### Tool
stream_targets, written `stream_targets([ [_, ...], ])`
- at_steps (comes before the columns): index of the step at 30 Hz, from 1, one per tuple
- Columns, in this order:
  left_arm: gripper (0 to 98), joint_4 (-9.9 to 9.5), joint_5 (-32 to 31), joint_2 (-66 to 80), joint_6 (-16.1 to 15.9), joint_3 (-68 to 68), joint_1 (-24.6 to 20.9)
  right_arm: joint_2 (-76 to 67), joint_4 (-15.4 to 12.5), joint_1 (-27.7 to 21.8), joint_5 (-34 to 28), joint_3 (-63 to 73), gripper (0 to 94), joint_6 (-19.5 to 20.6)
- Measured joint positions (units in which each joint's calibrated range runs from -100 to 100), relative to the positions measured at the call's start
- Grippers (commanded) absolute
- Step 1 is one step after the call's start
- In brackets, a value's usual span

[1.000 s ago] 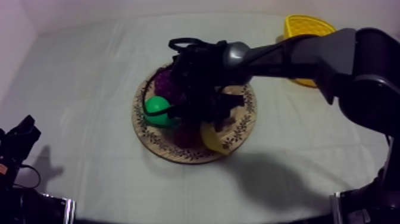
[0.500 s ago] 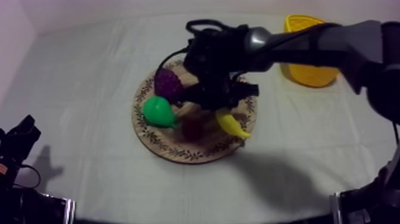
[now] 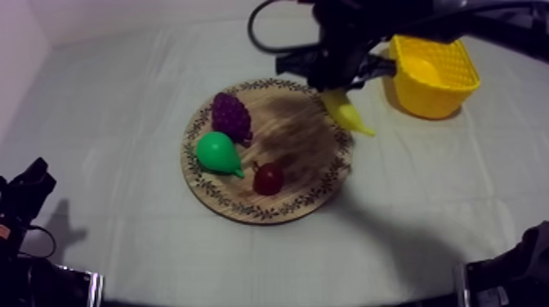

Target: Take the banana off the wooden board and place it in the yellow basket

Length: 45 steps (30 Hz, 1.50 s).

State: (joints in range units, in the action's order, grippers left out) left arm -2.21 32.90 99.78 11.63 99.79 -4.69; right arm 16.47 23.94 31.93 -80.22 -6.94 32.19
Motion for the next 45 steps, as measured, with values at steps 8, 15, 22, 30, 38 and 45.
stream_targets([
  [8, 0.1, 0.00, 0.00, 0.00, 0.00, 0.00, 0.00, -2.01, 3.10, -5.75, 1.43, 3.27, 12.2, -1.41],
  [15, 0.1, 0.00, 0.00, 0.00, 0.00, 0.00, 0.00, -1.93, 4.56, -10.69, 3.32, 5.26, 12.5, -1.93],
  [22, 0.1, 0.00, 0.00, 0.00, 0.00, 0.00, 0.00, -0.39, 5.71, -15.75, 5.20, 8.39, 13.2, -2.91],
  [30, 0.1, 0.00, 0.00, 0.00, 0.00, 0.00, 0.00, 2.62, 6.41, -21.21, 8.90, 10.92, 15.2, -3.92],
  [38, 0.1, 0.00, 0.00, 0.00, 0.00, 0.00, 0.00, 6.67, 6.23, -25.34, 12.82, 11.37, 29.6, -4.90],
  [45, 0.1, 0.00, 0.00, 0.00, 0.00, 0.00, 0.00, 7.03, 2.76, -27.25, 18.29, 8.61, 56.9, -7.01],
])
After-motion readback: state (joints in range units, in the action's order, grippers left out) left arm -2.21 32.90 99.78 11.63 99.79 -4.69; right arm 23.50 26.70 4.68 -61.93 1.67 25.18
